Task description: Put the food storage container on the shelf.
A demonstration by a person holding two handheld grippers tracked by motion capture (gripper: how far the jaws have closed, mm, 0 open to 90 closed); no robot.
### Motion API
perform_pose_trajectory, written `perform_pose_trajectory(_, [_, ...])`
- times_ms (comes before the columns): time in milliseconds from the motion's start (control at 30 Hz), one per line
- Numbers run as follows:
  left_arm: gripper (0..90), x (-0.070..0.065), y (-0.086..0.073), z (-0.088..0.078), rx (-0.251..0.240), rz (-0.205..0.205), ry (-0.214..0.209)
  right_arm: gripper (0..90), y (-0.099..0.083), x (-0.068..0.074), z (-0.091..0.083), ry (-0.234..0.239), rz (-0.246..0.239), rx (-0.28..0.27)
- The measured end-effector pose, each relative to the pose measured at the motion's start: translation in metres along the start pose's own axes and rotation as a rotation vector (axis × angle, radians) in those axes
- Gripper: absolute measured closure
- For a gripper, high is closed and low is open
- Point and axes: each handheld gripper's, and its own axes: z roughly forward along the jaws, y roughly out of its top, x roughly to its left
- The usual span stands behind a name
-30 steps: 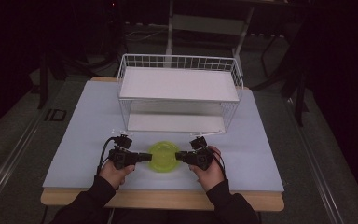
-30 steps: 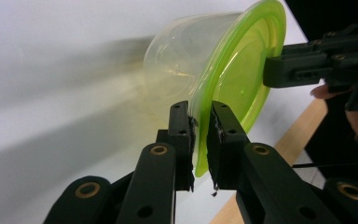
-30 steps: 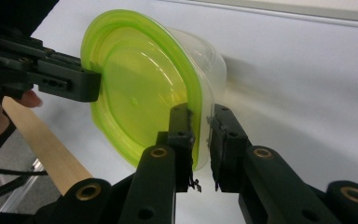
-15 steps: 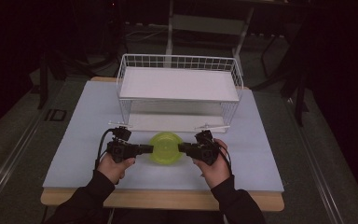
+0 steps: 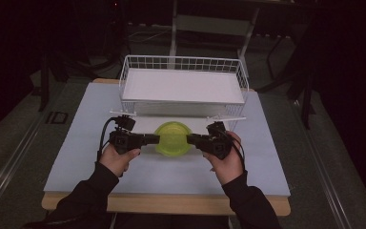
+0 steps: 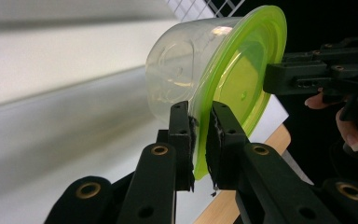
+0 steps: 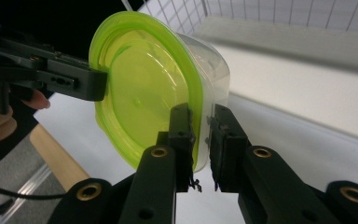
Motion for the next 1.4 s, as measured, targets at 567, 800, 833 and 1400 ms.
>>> perform_pose_trajectory(567, [81.7,-0.027,0.072,-0.013,-0.097,0.029,0.051,80.1,0.066,-0.008,-0.029,-0.024,0.030,-0.085])
perform_pose_trajectory(800, [81.3,-0.029,0.101,-0.005,-0.102,0.031,0.103,80.1,0.090,-0.016,-0.030,-0.057,0.054,-0.099])
perform_pose_trajectory(833, [81.2,-0.029,0.101,-0.005,-0.102,0.031,0.103,80.1,0.093,-0.017,-0.030,-0.062,0.057,-0.096])
perform_pose_trajectory(1400, [80.3,-0.015,0.142,0.016,-0.072,-0.004,0.149,80.1,0.124,-0.042,-0.014,-0.071,0.181,-0.045])
